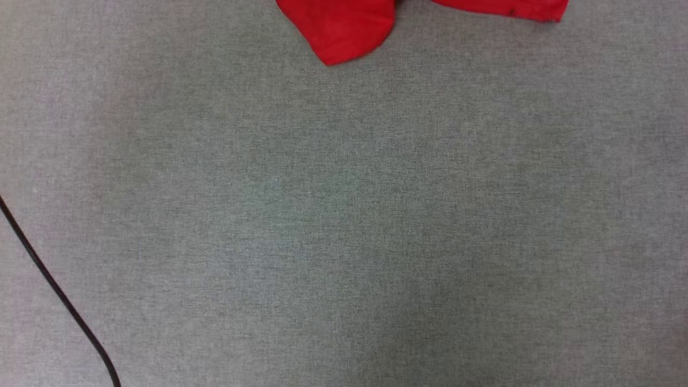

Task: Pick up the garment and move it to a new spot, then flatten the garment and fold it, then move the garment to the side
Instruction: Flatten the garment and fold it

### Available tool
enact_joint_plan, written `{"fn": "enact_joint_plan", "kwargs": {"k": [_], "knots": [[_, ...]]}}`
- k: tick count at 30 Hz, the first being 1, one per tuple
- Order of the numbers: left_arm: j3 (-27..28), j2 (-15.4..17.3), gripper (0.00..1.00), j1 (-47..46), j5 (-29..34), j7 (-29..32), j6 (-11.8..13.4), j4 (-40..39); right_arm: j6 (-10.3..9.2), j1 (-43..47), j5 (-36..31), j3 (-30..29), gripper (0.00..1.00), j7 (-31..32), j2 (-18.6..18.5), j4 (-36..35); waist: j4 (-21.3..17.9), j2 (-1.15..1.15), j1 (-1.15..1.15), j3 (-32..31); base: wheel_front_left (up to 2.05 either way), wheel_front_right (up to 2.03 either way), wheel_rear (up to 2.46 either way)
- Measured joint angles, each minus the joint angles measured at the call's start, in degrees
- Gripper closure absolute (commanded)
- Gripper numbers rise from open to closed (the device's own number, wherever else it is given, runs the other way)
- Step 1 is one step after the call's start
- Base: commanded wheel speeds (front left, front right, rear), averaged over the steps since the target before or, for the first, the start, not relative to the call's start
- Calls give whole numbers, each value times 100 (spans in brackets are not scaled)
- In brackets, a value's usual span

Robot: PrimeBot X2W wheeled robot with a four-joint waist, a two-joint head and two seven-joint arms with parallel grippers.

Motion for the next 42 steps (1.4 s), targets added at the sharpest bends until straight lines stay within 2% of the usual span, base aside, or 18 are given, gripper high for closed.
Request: {"fn": "enact_joint_plan", "kwargs": {"k": [5,10,15,20,24,30,35,42], "knots": [[-149,-3,100,237,24,-280,-116,216,1,95,246,335,100,-372,44,323,12,0,0,12,0,0,0],[-221,-45,100,851,-85,-725,-170,360,1,673,553,710,100,-765,49,511,-20,0,0,-61,0,0,0],[-311,-53,100,1763,-259,-1216,-198,346,1,1492,905,1135,100,-1122,36,506,-90,0,0,-275,0,0,0],[-355,71,100,2931,-467,-1682,-138,135,1,2392,1258,1558,100,-1377,-42,332,-168,0,0,-590,0,0,0],[-336,183,100,3969,-704,-2060,80,-247,1,3110,1552,1813,100,-1657,-214,149,-214,0,-1,-899,0,0,0],[-339,501,100,5628,-1043,-2483,691,-1233,1,4271,1979,2053,100,-2030,-677,-275,-251,0,-2,-1439,0,0,0],[-380,973,100,7069,-1358,-2706,1207,-2119,1,5349,2235,2148,100,-2227,-1161,-770,-285,0,-2,-1882,0,0,0],[-363,1502,100,8752,-1827,-2981,1906,-3123,1,6859,2601,1901,100,-2320,-1701,-1359,-337,0,-3,-2401,0,0,0]]}}
